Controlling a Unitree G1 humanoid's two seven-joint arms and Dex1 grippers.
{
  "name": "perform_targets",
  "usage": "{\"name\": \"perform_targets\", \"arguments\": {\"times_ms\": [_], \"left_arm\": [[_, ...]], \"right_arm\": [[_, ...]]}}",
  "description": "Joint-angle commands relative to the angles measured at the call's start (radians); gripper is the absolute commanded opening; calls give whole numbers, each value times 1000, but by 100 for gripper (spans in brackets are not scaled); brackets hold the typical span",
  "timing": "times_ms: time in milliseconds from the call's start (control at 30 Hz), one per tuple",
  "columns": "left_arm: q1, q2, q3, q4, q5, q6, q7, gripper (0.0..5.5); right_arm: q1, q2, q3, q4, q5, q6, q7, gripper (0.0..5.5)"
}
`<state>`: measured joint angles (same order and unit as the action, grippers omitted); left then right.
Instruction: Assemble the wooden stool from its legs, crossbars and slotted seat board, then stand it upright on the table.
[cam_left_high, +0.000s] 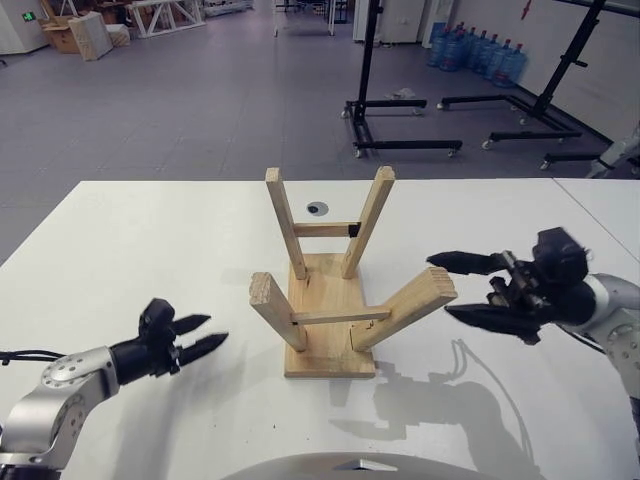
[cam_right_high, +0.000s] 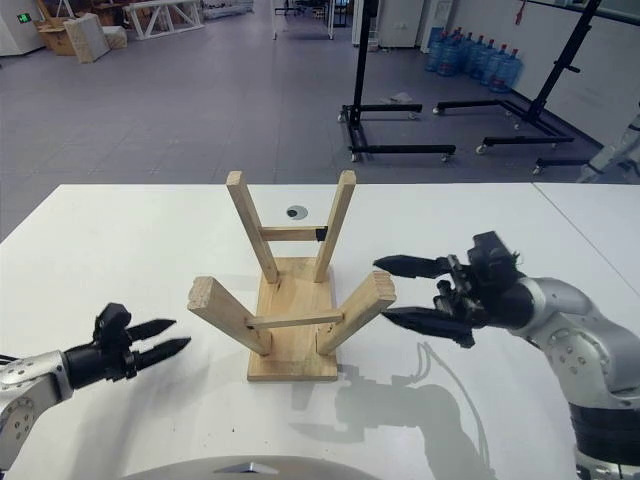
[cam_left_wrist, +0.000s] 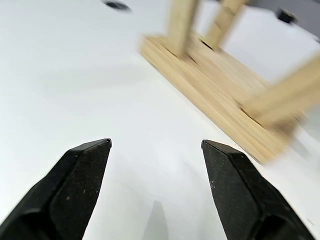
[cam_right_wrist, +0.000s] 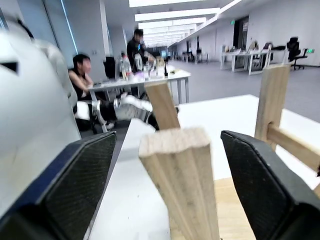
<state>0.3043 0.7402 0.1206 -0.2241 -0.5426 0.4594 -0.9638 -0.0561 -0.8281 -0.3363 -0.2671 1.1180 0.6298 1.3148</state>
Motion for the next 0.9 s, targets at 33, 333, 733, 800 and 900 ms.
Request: {"name": "perform_targets", "arguments": {"times_ms": [33, 333, 733, 800, 900], "left_arm": [[13, 59, -93, -55, 76, -19, -61, 330], [-61, -98, -295, -115, 152, 18, 63, 330], [-164, -344, -411, 132, 314, -43, 322, 330], [-198, -375, -420, 175, 308, -46, 315, 330], [-248, -409, -429, 233, 298, -48, 297, 330]], "right_arm": [[-68, -42, -98, 126, 105, 101, -15, 383], [-163, -31, -42, 227, -14, 95, -12, 383], [-306, 58, -58, 166, 39, 129, -114, 383], [-345, 82, -84, 148, 70, 119, -170, 383], [-405, 100, -111, 131, 86, 93, -233, 383]]}}
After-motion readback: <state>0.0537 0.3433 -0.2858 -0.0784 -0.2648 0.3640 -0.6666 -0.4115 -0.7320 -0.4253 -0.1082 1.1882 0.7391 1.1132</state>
